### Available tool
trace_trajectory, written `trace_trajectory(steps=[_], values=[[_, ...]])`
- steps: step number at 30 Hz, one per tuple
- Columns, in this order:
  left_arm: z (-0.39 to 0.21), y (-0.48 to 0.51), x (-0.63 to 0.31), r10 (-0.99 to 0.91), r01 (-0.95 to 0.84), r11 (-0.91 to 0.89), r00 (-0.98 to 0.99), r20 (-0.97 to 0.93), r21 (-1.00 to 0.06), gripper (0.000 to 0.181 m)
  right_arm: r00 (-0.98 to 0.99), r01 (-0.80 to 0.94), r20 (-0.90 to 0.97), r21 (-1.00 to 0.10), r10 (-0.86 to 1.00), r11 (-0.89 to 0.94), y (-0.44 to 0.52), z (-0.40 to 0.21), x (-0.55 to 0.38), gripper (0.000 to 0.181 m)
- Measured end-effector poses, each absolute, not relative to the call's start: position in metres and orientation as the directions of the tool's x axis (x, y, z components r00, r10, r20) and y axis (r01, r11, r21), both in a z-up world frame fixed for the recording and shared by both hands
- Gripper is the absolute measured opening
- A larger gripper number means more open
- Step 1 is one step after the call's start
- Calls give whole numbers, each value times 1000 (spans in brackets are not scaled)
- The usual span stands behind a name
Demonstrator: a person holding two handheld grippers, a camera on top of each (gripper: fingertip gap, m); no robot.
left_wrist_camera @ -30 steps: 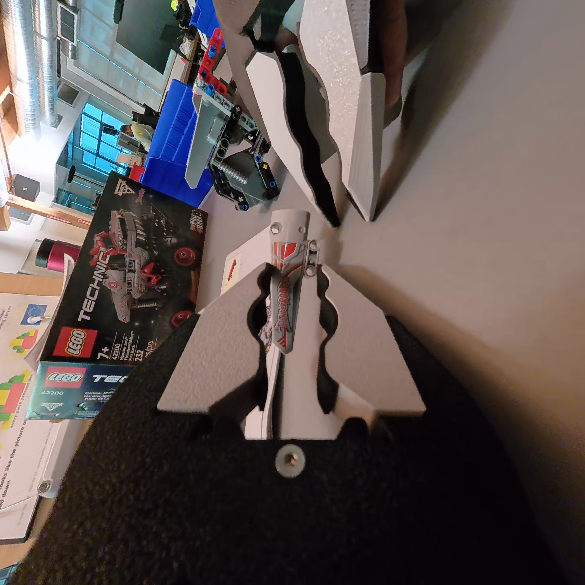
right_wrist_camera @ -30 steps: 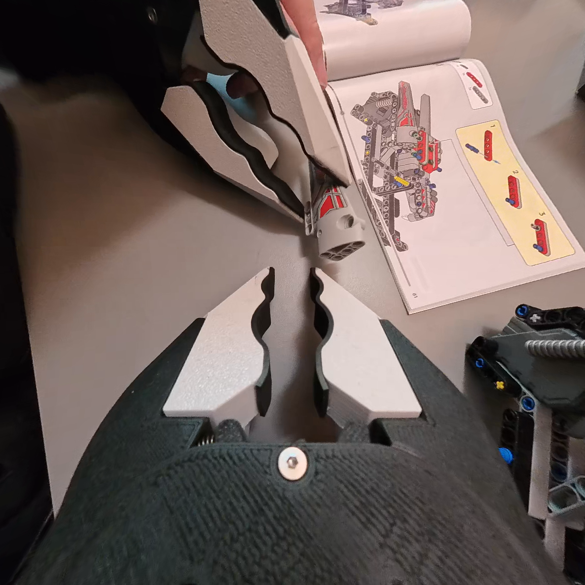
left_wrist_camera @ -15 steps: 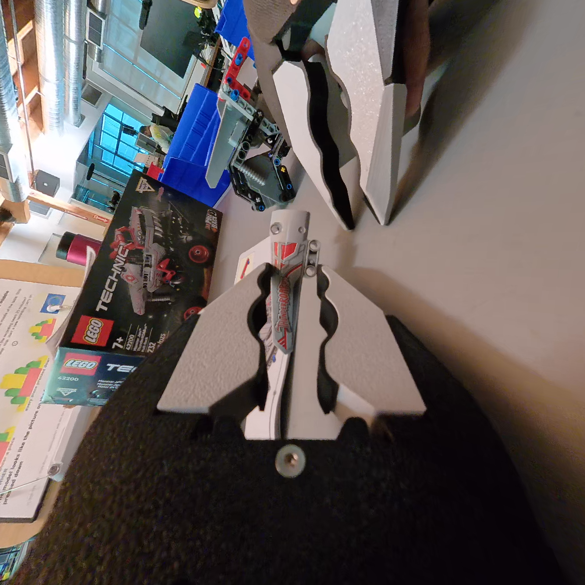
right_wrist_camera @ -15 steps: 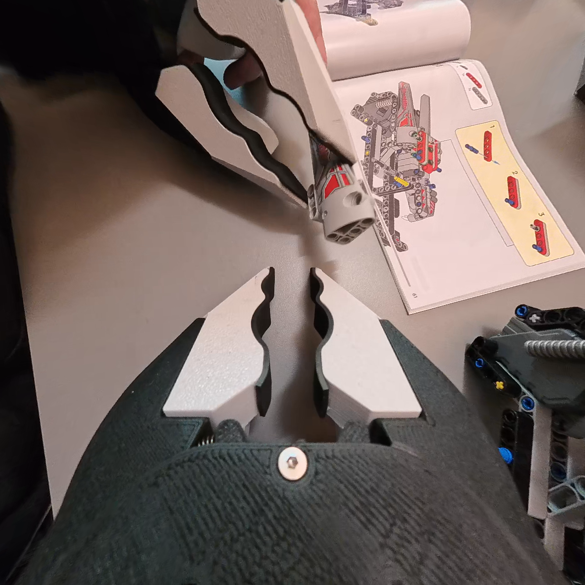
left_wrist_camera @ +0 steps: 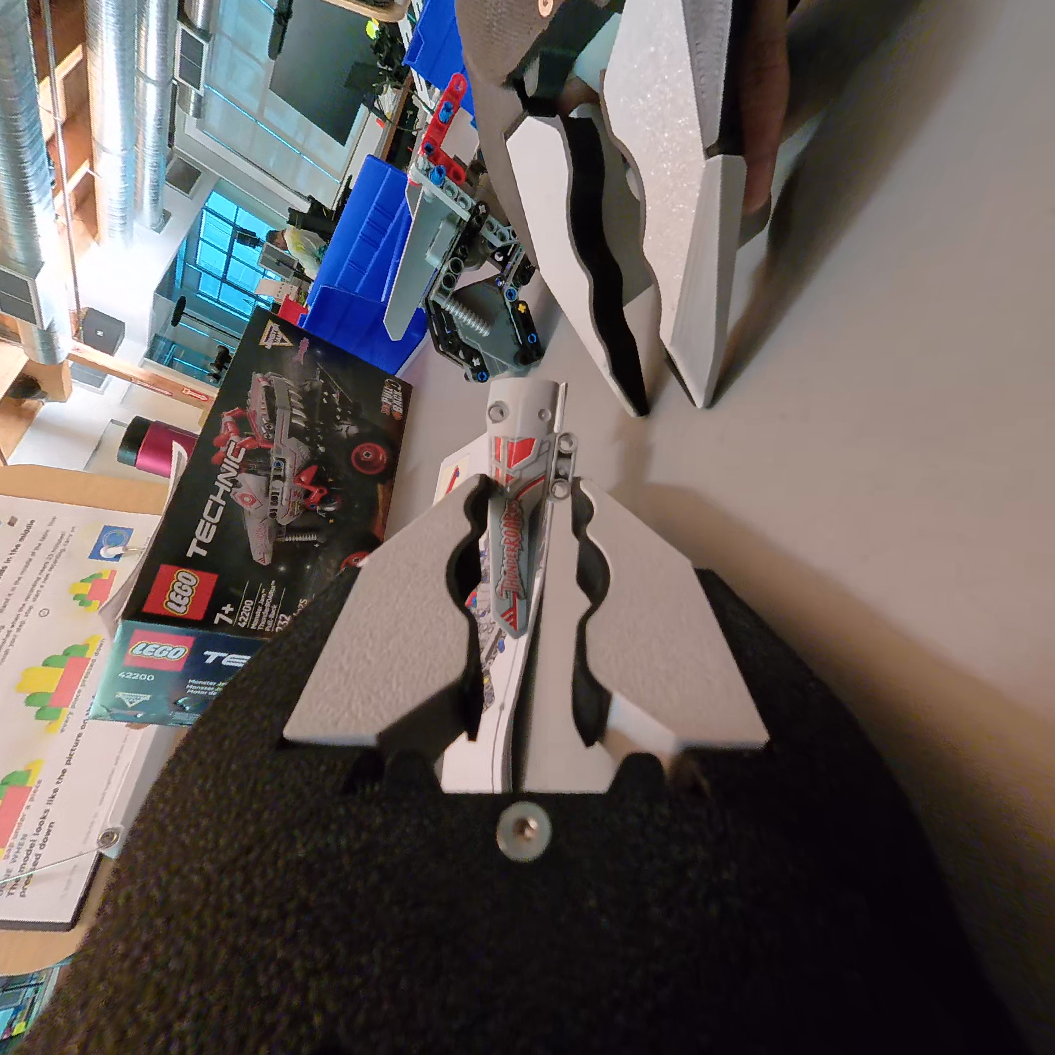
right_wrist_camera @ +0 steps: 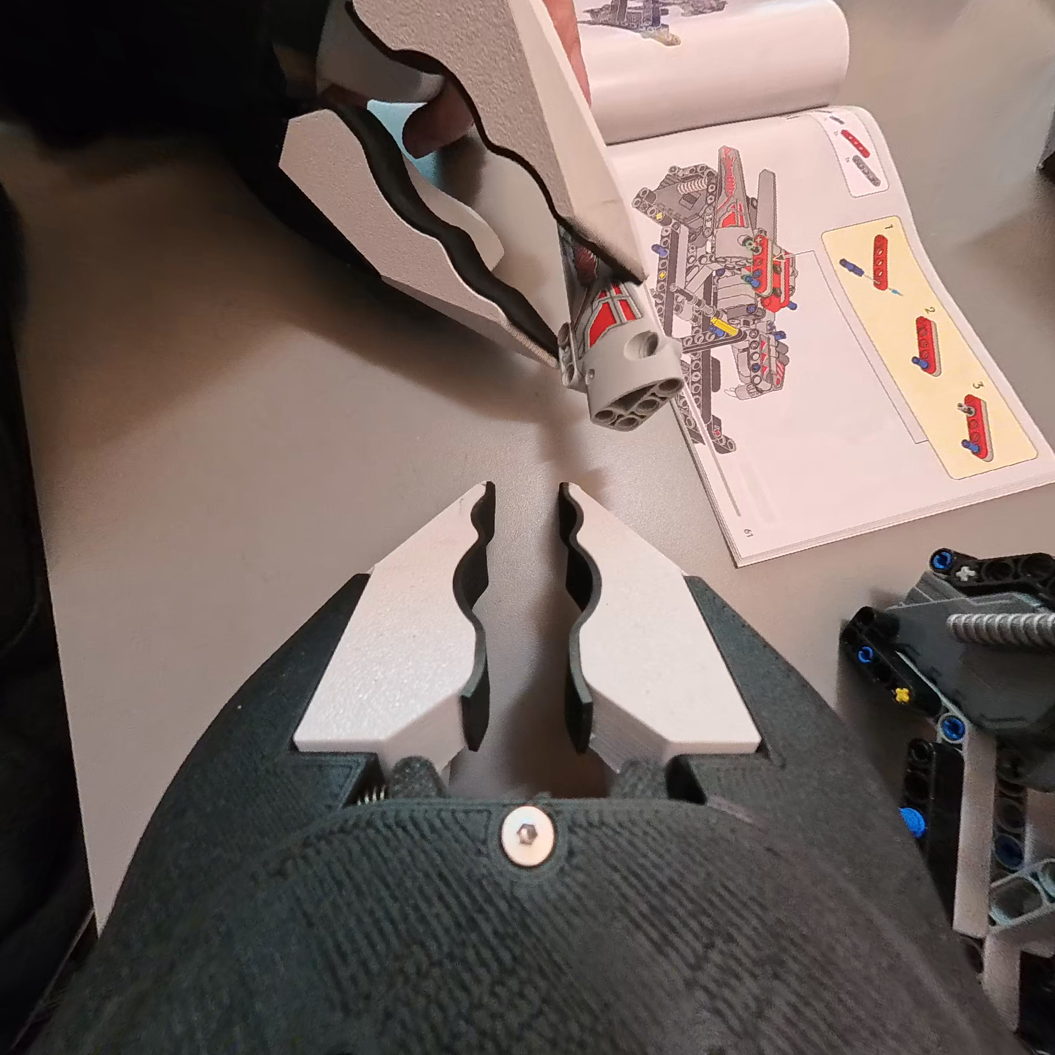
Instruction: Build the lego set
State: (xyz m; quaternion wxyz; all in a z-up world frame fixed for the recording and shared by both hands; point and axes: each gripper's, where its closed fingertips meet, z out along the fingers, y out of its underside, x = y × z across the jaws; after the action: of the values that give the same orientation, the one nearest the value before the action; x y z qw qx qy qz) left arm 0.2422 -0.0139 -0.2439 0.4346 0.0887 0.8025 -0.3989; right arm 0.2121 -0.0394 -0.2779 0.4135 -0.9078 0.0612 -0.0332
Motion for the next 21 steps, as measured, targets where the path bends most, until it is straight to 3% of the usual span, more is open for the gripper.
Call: trace_trajectory(steps=[1, 21], values=[[-244, -14, 242, -205, 489, 666, -606, -769, -563, 26, 990, -84, 9, -755, -139, -650, -39, -278, 212, 21], [-240, -13, 242, -207, 500, 668, -586, -783, -551, 26, 990, -78, 18, -755, -139, -651, -40, -278, 212, 21]])
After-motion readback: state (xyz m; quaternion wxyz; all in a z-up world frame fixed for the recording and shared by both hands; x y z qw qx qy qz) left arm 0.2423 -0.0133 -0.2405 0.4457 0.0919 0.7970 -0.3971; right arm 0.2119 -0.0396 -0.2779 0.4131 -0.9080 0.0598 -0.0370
